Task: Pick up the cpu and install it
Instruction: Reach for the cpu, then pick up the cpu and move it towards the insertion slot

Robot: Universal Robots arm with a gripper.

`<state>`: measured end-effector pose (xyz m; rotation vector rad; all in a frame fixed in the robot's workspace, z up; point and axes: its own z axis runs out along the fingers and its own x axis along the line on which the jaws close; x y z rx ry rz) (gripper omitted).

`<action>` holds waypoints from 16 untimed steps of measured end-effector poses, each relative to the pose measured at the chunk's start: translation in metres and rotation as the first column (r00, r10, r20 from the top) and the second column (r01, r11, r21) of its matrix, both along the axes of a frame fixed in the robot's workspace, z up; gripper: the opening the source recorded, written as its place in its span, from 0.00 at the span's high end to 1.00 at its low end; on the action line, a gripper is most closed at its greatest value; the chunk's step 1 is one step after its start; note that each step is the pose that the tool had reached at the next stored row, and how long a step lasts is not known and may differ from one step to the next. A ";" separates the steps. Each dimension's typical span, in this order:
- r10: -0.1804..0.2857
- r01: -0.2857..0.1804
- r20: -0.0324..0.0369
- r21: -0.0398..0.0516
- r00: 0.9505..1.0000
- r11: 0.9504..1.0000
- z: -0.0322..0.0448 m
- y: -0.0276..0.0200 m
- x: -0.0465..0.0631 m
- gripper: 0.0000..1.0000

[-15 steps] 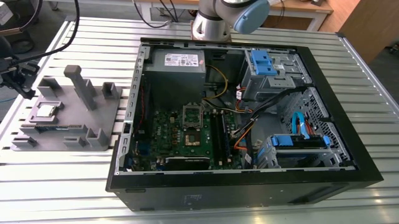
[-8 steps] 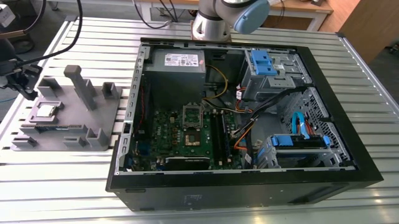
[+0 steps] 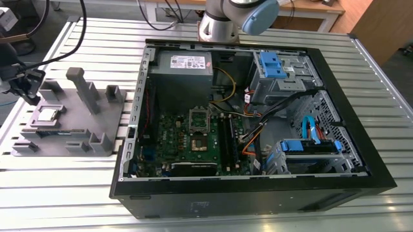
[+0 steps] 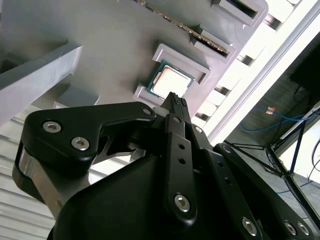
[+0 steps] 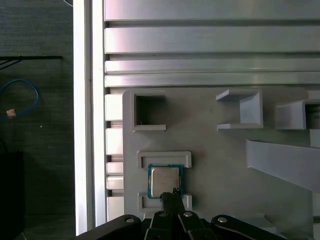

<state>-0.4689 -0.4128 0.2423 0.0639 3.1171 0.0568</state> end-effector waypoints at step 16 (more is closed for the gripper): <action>0.000 0.000 0.000 0.000 1.000 1.000 -0.0097 0.0000 0.000 0.89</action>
